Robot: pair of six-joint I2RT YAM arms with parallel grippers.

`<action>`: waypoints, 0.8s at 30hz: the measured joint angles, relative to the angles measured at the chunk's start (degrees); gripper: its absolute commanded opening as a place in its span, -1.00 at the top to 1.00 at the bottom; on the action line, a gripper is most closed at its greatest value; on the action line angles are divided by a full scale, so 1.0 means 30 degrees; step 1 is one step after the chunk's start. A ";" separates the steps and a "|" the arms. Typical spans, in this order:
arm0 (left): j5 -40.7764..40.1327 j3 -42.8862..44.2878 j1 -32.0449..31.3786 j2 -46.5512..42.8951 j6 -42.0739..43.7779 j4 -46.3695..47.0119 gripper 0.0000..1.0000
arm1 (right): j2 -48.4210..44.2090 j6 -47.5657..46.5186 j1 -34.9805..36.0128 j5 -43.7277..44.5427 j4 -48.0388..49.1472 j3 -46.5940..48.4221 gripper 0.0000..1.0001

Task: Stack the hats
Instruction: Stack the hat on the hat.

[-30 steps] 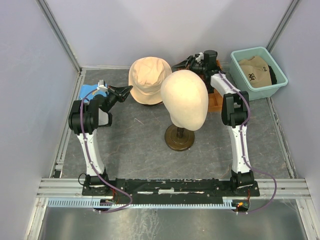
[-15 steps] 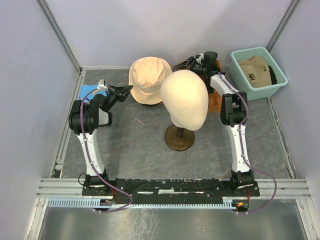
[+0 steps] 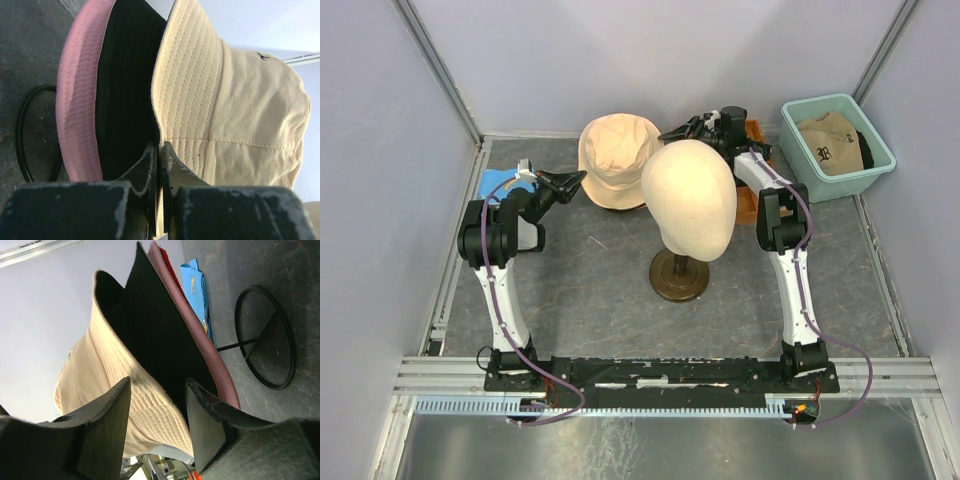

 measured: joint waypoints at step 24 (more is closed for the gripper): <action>-0.0015 0.0102 -0.0036 0.0073 -0.0022 -0.0233 0.94 | -0.2397 0.1464 -0.0517 -0.0204 0.3759 -0.5923 0.95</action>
